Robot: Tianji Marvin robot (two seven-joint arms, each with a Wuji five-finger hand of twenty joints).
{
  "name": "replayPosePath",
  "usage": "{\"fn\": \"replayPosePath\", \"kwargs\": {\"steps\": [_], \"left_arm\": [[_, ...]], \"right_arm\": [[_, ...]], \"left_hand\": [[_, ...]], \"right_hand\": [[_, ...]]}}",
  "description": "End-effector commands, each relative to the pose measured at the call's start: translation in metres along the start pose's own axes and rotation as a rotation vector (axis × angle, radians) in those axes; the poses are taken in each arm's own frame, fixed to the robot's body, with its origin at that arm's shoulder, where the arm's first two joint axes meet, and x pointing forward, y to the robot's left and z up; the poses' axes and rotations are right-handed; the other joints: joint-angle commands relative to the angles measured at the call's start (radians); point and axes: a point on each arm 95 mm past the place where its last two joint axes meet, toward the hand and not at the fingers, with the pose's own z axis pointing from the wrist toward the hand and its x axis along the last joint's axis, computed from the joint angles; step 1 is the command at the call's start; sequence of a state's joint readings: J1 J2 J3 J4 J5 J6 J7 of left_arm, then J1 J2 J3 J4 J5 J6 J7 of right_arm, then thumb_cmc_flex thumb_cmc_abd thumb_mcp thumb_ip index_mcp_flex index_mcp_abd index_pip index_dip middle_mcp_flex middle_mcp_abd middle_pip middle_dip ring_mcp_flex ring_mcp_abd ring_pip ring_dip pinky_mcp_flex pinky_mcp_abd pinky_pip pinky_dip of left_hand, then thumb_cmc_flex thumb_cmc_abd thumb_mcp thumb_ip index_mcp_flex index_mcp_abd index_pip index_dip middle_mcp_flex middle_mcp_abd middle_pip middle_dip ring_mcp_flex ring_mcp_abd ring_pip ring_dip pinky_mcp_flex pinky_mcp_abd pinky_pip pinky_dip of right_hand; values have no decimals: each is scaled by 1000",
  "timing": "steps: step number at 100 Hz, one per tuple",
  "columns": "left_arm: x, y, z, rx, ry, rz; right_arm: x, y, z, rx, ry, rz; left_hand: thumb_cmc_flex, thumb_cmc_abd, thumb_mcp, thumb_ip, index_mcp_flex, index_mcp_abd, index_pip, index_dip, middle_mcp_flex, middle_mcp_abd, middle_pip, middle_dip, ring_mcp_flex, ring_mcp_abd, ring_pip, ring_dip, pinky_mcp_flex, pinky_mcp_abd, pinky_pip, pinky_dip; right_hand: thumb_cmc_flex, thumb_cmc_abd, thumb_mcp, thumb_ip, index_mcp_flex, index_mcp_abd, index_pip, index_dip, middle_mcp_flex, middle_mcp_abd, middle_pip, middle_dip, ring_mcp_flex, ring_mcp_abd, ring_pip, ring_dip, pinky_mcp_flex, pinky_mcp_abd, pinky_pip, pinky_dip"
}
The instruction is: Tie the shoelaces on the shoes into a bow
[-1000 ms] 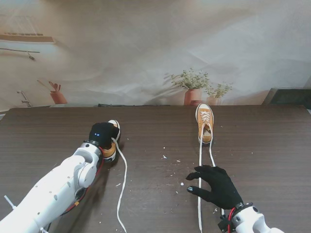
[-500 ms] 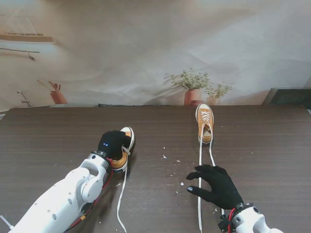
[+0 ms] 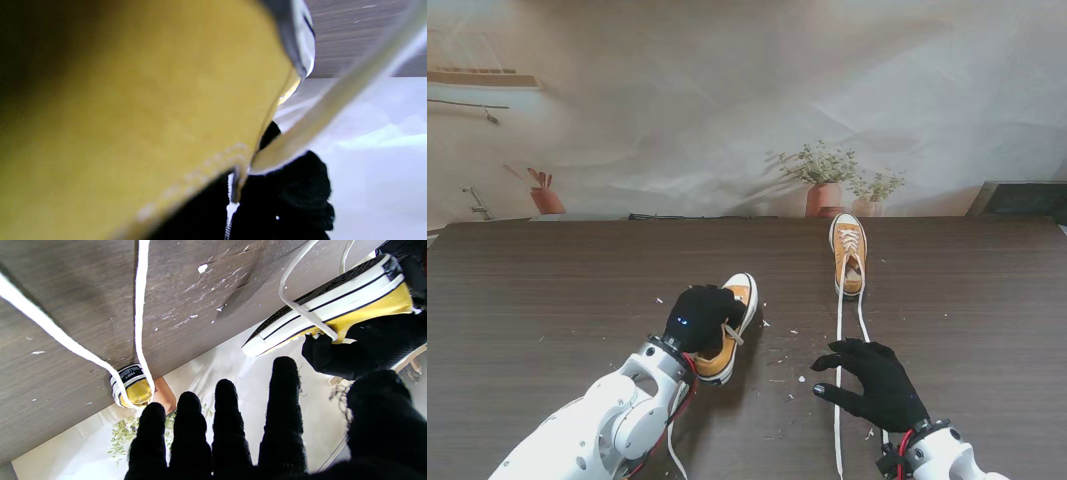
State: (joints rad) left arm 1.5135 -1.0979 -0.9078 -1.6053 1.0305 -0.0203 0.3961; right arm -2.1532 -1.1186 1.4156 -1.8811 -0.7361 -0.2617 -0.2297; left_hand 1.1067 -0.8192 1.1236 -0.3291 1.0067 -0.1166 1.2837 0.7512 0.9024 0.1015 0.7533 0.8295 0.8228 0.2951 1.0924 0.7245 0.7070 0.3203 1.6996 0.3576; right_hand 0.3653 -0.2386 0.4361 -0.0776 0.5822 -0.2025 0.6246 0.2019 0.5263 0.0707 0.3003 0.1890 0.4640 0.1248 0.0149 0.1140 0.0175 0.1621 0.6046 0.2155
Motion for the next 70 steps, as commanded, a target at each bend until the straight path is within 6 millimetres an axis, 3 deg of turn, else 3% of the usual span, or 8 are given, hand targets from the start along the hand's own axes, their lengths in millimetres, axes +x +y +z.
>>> {"fn": "replayPosePath", "kwargs": {"steps": [1, 21, 31, 45, 70], "left_arm": [[21, -7, -1, 13, 41, -21], [54, -17, -13, 38, 107, -62], [59, -20, -17, 59, 127, -21], [49, -13, -16, 23, 106, -15], [11, 5, -9, -13, 2, 65]], "right_arm": [[2, -1, -2, 9, 4, 1], [3, -1, -3, 7, 9, 3], [4, -2, -3, 7, 12, 6], [5, -3, -3, 8, 18, 9], [7, -4, -1, 11, 23, 9]], "left_hand": [[136, 42, 177, 26, 58, -5, 74, 46, 135, -18, 178, 86, 20, 14, 58, 49, 6, -90, 80, 13], [138, 45, 171, 25, 57, -1, 68, 45, 134, -15, 174, 88, 18, 14, 55, 52, 3, -90, 78, 15], [135, 48, 171, 29, 53, -8, 62, 44, 133, -23, 166, 86, 18, 7, 50, 51, 1, -92, 73, 14], [135, 49, 168, 33, 49, 1, 48, 38, 132, -17, 156, 87, 15, 6, 41, 52, -16, -82, 63, 13], [134, 43, 174, 32, 53, 4, 46, 35, 137, -14, 153, 89, 19, 11, 36, 54, -8, -78, 62, 15]], "right_hand": [[26, 1, -50, 15, 12, -38, -11, 18, 10, -5, 0, 15, 3, -3, 1, -11, -12, -12, 10, -17], [29, 1, -50, 15, 12, -38, -12, 20, 11, -4, 0, 15, 5, -3, 2, -11, -12, -10, 13, -19], [31, 0, -51, 15, 12, -38, -12, 20, 12, -4, 0, 15, 5, -1, 2, -11, -12, -12, 14, -20], [31, 1, -53, 15, 11, -41, -13, 21, 12, -2, 0, 15, 7, -1, 2, -11, -11, -12, 17, -22], [34, 0, -54, 15, 11, -41, -13, 22, 12, -3, 0, 15, 10, 2, 3, -10, -11, -12, 21, -25]]}}
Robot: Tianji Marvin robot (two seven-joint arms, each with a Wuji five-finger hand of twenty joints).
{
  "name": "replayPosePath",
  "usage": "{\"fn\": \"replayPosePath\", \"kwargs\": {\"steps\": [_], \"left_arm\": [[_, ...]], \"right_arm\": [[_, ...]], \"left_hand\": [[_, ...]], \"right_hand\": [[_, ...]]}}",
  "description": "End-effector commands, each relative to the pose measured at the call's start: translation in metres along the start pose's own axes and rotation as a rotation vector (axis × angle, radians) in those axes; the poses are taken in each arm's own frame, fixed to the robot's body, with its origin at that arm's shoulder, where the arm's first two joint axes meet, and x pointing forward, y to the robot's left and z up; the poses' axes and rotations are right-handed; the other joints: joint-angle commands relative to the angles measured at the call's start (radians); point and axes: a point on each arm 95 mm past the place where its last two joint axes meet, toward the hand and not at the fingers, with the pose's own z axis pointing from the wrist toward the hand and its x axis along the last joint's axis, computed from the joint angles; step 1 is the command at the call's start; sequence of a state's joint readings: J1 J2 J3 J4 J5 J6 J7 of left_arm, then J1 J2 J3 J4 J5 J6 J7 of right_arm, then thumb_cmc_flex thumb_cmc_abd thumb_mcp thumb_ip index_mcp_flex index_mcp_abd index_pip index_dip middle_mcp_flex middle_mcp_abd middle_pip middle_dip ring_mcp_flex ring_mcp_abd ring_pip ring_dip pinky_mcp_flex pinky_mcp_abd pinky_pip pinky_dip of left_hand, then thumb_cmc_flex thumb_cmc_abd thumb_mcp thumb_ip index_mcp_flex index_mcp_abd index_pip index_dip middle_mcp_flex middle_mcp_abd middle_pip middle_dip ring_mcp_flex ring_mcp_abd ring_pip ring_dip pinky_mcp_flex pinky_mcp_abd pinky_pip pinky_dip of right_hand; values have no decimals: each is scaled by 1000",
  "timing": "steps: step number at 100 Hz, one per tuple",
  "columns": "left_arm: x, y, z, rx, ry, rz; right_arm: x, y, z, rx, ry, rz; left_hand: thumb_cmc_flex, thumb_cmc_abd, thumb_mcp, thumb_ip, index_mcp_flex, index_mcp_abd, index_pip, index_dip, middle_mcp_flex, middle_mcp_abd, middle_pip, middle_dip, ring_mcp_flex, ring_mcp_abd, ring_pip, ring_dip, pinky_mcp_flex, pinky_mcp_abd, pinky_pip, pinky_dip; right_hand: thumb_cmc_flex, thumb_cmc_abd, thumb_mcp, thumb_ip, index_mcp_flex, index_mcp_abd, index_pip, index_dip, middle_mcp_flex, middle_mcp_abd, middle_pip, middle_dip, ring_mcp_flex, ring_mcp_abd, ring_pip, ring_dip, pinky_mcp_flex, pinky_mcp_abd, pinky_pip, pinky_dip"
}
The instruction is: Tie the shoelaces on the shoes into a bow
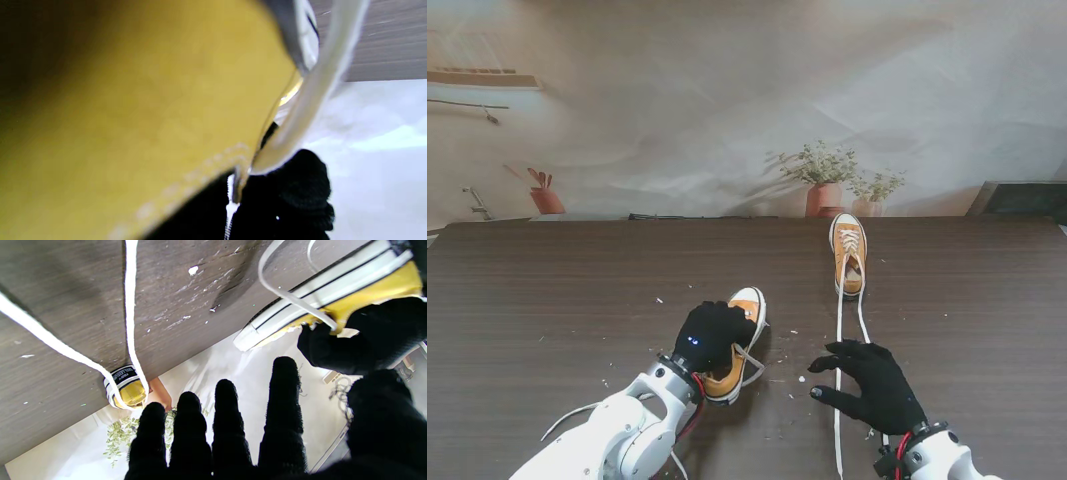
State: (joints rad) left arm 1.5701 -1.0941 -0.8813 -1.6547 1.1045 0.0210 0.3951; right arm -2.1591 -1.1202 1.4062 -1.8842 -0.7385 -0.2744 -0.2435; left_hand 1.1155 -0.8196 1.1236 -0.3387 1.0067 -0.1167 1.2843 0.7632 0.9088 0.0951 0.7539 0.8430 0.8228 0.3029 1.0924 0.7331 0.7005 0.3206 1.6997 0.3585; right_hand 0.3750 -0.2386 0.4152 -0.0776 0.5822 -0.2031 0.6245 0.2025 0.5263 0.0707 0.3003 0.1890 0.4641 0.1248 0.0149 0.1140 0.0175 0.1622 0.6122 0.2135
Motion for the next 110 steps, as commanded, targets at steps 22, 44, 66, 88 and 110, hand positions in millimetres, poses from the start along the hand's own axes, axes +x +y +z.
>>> {"fn": "replayPosePath", "kwargs": {"steps": [22, 44, 66, 88, 110], "left_arm": [[-48, 20, 17, -4, -77, 79], [-65, 36, 24, -14, -78, 111], [-64, 42, 27, 12, -43, 80], [-63, 47, 28, 9, -24, 78], [-64, 59, 26, -18, -30, 69]], "right_arm": [[3, -3, 2, 26, 10, -2], [3, -3, 2, 26, 8, -3], [4, -4, 3, 30, 12, -2], [4, -5, 3, 30, 15, -2], [3, -3, 1, 13, 10, 0]], "left_hand": [[124, 42, 177, 41, 54, 2, 46, 19, 130, -9, 153, 76, 21, 3, 36, 42, 2, -73, 63, 15], [117, 59, 169, 49, 41, -10, 44, 14, 116, -22, 141, 62, 12, -11, 23, 27, -14, -69, 44, 9], [117, 121, 99, 79, -12, -8, -21, -19, 69, -18, 94, 24, -20, -23, -36, 12, -56, -50, -21, 8], [122, 128, 83, 87, -29, -5, -18, -19, 59, -16, 94, 26, -29, -22, -44, 15, -83, -40, -32, 25], [120, 152, 38, 107, -88, 15, -79, -44, 19, 5, 55, 26, -69, -18, -79, 3, -141, -7, -91, 42]], "right_hand": [[27, -2, -35, 15, 10, -42, -13, 22, 12, -2, 0, 15, 11, 2, 4, -10, -12, -12, 18, -26], [28, -3, -35, 15, 11, -41, -12, 23, 16, 0, 1, 15, 21, 7, 8, -7, -8, -12, 24, -27], [28, -3, -36, 15, 11, -39, -13, 23, 17, 0, 0, 15, 20, 7, 7, -5, -11, -16, 32, -30], [30, -3, -36, 15, 12, -37, -14, 23, 21, 1, 1, 15, 24, 9, 8, -4, -10, -15, 38, -33], [34, -5, -37, 15, 13, -38, -14, 23, 23, 2, 0, 15, 26, 11, 8, -4, -11, -15, 41, -36]]}}
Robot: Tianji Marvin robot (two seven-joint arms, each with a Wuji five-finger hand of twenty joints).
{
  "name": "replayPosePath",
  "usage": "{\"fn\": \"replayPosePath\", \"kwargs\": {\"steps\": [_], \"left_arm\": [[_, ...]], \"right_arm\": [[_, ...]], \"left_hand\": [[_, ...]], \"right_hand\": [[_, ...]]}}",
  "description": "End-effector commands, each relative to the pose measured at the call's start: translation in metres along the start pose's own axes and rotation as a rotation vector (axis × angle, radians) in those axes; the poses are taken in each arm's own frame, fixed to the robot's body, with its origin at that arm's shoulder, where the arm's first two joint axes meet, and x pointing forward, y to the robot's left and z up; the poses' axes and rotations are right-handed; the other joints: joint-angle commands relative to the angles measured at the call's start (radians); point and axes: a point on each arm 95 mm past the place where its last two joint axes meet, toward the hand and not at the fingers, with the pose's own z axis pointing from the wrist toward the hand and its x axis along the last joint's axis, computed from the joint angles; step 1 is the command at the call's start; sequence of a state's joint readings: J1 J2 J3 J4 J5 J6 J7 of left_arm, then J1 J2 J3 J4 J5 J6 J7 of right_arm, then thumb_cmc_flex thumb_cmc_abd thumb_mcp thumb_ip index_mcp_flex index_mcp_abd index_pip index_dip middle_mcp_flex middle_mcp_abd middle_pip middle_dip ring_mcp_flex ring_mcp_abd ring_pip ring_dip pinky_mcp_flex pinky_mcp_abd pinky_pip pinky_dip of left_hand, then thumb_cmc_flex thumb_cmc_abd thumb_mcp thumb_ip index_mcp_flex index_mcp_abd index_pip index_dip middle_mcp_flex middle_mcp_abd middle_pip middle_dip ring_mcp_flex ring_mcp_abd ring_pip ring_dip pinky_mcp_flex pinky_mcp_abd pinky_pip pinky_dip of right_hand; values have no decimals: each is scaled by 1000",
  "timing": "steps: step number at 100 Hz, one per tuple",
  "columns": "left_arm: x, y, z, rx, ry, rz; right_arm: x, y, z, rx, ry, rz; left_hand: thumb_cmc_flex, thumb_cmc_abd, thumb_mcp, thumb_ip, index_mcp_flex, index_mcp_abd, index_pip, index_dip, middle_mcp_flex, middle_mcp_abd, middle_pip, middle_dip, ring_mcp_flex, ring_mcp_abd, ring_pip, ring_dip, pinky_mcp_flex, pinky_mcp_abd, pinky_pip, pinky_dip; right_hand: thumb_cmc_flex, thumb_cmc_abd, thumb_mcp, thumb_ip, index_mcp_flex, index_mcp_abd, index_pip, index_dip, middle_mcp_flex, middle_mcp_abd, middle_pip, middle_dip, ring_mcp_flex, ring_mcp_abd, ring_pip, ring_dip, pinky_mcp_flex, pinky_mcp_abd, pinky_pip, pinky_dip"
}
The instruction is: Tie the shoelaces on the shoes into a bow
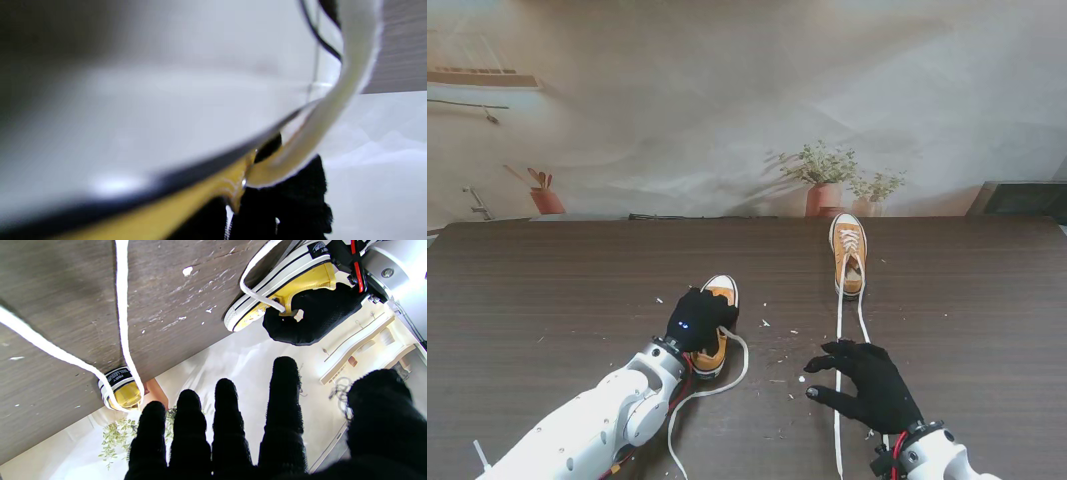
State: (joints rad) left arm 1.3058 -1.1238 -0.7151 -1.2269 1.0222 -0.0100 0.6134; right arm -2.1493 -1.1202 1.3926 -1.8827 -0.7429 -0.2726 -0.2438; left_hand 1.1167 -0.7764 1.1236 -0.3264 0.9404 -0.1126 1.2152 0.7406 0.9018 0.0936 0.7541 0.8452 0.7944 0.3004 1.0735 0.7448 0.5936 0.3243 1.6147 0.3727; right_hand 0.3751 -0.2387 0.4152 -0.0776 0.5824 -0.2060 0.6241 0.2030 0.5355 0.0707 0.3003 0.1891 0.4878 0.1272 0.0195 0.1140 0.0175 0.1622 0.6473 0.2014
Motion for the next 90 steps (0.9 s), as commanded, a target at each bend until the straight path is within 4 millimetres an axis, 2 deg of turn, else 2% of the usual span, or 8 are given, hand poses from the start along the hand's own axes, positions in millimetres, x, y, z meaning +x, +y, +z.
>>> {"fn": "replayPosePath", "kwargs": {"steps": [1, 20, 28, 37, 45, 51, 64, 90], "left_arm": [[1, 3, 2, -19, -12, -24], [4, 12, -2, -64, -43, -67], [4, 13, -4, -83, -55, -85], [2, 14, -8, -83, -61, -84], [1, 13, -11, -87, -66, -82], [0, 12, -14, -87, -67, -75], [-1, 6, -20, -96, -65, -63], [7, -9, -42, -189, -90, -17]], "right_arm": [[0, -1, -2, 10, 0, 0], [0, -1, -2, 5, 2, 0], [0, -1, -2, 2, 1, 1], [0, -1, -2, 0, 0, 1], [0, -1, -2, -2, -1, 3], [0, -1, -2, -4, -2, 4], [0, -1, -2, -8, 0, 5], [2, 0, -3, -30, -4, 12]], "left_hand": [[118, 110, 36, 96, -23, 12, -12, -22, 24, 9, 53, 24, -42, -14, -61, -8, -36, -11, -8, 29], [113, 129, 2, 119, -80, 56, -70, -45, -6, 38, 24, 50, -80, -1, -81, 1, -72, -7, -51, 33], [85, 172, -94, 205, -167, 94, -180, -95, -52, 59, -57, 99, -142, 12, -138, 24, -135, -20, -106, 70], [57, 181, -119, 240, -238, 121, -261, -132, -108, 75, -101, 128, -198, 20, -173, 35, -192, -21, -143, 88], [-30, 200, -164, 270, -310, 152, -379, -211, -176, 95, -211, 164, -289, 18, -211, 20, -273, -50, -248, 273], [-120, 259, -249, 305, -350, 169, -459, -290, -258, 109, -210, 103, -379, -5, -203, -40, -328, -33, -313, 303], [-311, 410, -500, 397, -426, 219, -654, -369, -470, 131, -271, -285, -514, 11, -383, -163, -476, 24, -508, 218], [-363, 443, -824, 377, -495, 247, -885, -441, -632, 124, -470, -429, -643, -1, -696, -306, -616, 56, -911, -11]], "right_hand": [[34, -5, -36, 15, 13, -34, -13, 23, 14, 2, 0, 15, 3, 8, 4, -4, -11, -15, 6, -24], [35, -6, -37, 15, 12, -36, -14, 23, 16, 3, 0, 15, 7, 9, 5, -2, -11, -15, 10, -27], [36, -7, -36, 15, 12, -37, -13, 23, 16, 3, 0, 14, 7, 9, 5, -2, -11, -15, 12, -28], [38, -6, -37, 15, 12, -36, -13, 23, 17, 3, 0, 15, 8, 10, 5, -2, -10, -14, 14, -29], [41, -7, -37, 15, 15, -35, -12, 24, 18, 4, 1, 15, 9, 11, 6, -2, -10, -13, 15, -30], [42, -5, -37, 15, 15, -37, -12, 24, 19, 3, 1, 15, 11, 10, 6, -1, -9, -13, 16, -31], [44, -6, -39, 15, 16, -39, -12, 24, 22, 5, 2, 16, 14, 12, 7, -1, -8, -11, 20, -32], [52, -11, -40, 16, 20, -36, -10, 24, 26, 9, 2, 16, 21, 14, 9, -1, -6, -11, 28, -36]]}}
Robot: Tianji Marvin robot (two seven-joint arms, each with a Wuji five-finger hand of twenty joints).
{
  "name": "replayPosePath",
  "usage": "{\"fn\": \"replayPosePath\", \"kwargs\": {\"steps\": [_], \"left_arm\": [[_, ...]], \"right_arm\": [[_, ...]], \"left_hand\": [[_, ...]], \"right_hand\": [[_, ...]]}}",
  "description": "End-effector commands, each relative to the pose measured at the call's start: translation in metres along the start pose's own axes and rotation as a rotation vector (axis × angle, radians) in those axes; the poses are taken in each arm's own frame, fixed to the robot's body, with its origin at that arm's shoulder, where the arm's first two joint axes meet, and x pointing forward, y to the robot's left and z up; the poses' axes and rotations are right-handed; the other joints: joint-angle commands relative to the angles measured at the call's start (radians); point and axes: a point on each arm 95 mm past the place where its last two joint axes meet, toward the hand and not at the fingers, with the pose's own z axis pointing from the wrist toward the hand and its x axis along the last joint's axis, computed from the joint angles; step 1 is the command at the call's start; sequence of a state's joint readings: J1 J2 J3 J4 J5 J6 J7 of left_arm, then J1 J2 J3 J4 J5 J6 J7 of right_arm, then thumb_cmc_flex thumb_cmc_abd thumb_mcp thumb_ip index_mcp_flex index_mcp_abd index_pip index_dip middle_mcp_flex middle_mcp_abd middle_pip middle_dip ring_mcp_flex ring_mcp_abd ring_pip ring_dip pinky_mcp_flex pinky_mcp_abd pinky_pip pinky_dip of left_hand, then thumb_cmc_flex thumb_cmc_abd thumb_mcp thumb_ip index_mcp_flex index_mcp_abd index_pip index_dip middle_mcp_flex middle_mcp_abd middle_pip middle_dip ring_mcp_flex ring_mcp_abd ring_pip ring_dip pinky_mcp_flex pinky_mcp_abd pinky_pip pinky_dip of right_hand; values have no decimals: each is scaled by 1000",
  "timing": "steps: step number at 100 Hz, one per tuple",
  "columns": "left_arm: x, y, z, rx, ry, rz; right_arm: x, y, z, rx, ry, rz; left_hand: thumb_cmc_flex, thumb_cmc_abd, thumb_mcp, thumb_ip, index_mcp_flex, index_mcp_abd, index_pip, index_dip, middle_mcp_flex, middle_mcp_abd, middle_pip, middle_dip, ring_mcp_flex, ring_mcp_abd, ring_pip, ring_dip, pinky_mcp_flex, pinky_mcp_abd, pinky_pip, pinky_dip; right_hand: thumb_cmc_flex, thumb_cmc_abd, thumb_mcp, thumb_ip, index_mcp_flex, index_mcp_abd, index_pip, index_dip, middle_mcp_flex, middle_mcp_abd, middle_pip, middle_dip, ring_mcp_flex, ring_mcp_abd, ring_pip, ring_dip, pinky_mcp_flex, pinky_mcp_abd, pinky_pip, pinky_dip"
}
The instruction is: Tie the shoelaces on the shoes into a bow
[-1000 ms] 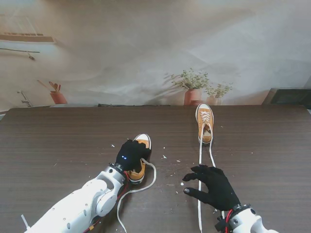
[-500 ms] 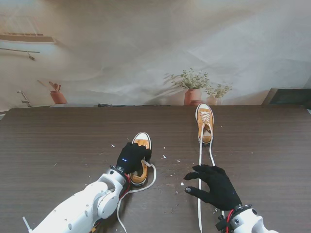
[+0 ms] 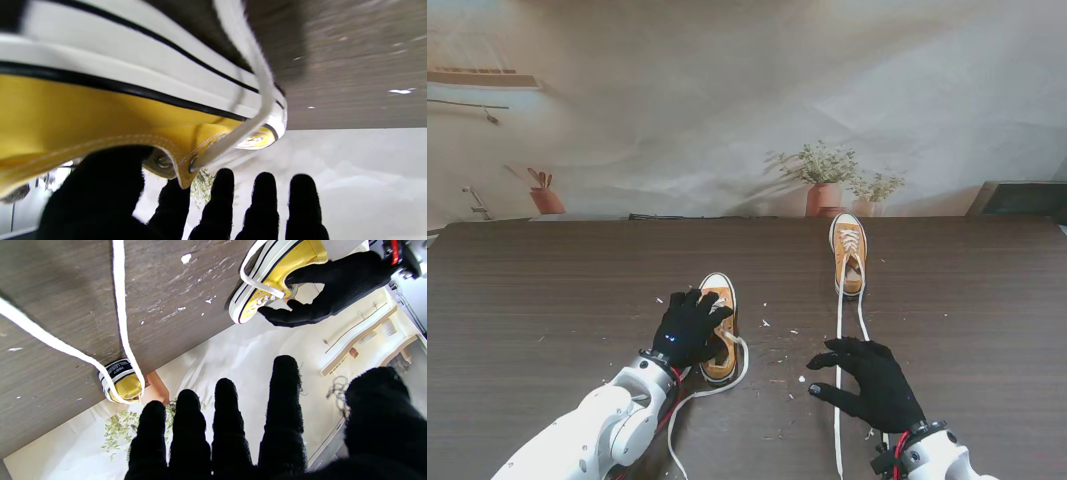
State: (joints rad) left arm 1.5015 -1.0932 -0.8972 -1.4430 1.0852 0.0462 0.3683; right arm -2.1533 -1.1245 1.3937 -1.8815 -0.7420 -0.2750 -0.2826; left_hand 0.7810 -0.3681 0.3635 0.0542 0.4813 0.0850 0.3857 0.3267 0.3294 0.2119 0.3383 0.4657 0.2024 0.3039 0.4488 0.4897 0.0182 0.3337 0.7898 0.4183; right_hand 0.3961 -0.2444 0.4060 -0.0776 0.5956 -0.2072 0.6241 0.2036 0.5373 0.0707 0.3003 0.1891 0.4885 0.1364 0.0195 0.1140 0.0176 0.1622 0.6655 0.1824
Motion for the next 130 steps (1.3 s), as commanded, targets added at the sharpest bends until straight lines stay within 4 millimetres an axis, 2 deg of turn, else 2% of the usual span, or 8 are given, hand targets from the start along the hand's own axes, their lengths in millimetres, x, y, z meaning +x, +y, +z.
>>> {"fn": "replayPosePath", "kwargs": {"steps": [1, 15, 45, 69, 90, 98, 111, 130], "left_arm": [[3, 2, -11, -41, 9, -2], [1, -10, -25, -43, -1, -11], [26, -59, -65, 125, 85, -153], [32, -91, -121, 170, 124, -221], [6, -75, -153, 167, 68, -322], [-6, -62, -160, 155, 45, -372], [-19, -45, -165, 146, -51, -400], [-45, -24, -156, 158, -152, -387]], "right_arm": [[2, -2, -2, 8, -2, 7], [2, -2, -3, 6, 1, 12], [5, -10, 2, 23, 10, 8], [8, -22, 12, 57, 8, -19], [16, -33, 24, 78, 26, -56], [20, -35, 29, 79, 33, -72], [25, -33, 39, 77, 51, -103], [39, -32, 65, 48, 94, -162]], "left_hand": [[-28, 37, -70, -3, -39, 49, -61, -29, -66, 4, -61, -55, -57, -6, -81, -55, -47, 46, -97, -62], [-17, 78, -171, 13, -57, 47, -137, -47, -98, -5, -127, -103, -84, -26, -204, -110, -75, 39, -298, -124], [19, 113, -188, 23, 30, 35, -112, -28, 0, -1, -109, -102, 4, -40, -210, -110, -9, 19, -355, -85], [50, 166, -276, 20, 106, -6, -80, 4, 102, -13, -114, -105, 84, -59, -207, -110, 20, -5, -353, -39], [65, 176, -289, 19, 157, -8, -65, 13, 195, -17, -108, -101, 159, -69, -190, -105, 48, -10, -313, -23], [77, 173, -288, 21, 165, -8, -66, 13, 206, -18, -107, -98, 165, -71, -188, -104, 43, -9, -306, -22], [95, 169, -280, 27, 198, 11, -61, 15, 254, -13, -93, -89, 204, -60, -171, -96, 66, 9, -278, -15], [103, 158, -264, 33, 204, 21, -58, 16, 260, -10, -75, -76, 203, -55, -157, -90, 50, 11, -239, -16]], "right_hand": [[30, -6, -31, 16, 6, -35, -11, 24, 25, 8, 2, 16, 21, 4, 9, -1, -6, -11, 10, -17], [28, -8, -32, 16, 3, -36, -12, 23, 25, 10, 1, 15, 21, 5, 9, -1, -8, -10, 14, -19], [23, -15, -28, 17, -4, -35, -14, 23, 30, 11, 1, 15, 31, 11, 16, 2, -7, -10, 22, -24], [21, -30, -19, 19, -11, -34, -14, 23, 46, 17, 8, 18, 61, 19, 36, 11, 12, 2, 44, -22], [-4, -58, 19, 18, -24, -24, -15, 23, 90, 41, 77, 51, 141, 50, 121, 63, 75, 56, 141, 15], [-28, -75, 49, 16, -50, 25, -25, 17, 92, 52, 127, 73, 172, 65, 172, 96, 113, 105, 190, 59], [-45, -123, 91, 13, -71, 88, -29, 11, 88, 64, 254, 126, 231, 74, 277, 160, 191, 166, 265, 162], [-39, -220, 148, 9, -57, 120, 14, 28, 75, 57, 491, 225, 274, 57, 477, 241, 285, 185, 379, 288]]}}
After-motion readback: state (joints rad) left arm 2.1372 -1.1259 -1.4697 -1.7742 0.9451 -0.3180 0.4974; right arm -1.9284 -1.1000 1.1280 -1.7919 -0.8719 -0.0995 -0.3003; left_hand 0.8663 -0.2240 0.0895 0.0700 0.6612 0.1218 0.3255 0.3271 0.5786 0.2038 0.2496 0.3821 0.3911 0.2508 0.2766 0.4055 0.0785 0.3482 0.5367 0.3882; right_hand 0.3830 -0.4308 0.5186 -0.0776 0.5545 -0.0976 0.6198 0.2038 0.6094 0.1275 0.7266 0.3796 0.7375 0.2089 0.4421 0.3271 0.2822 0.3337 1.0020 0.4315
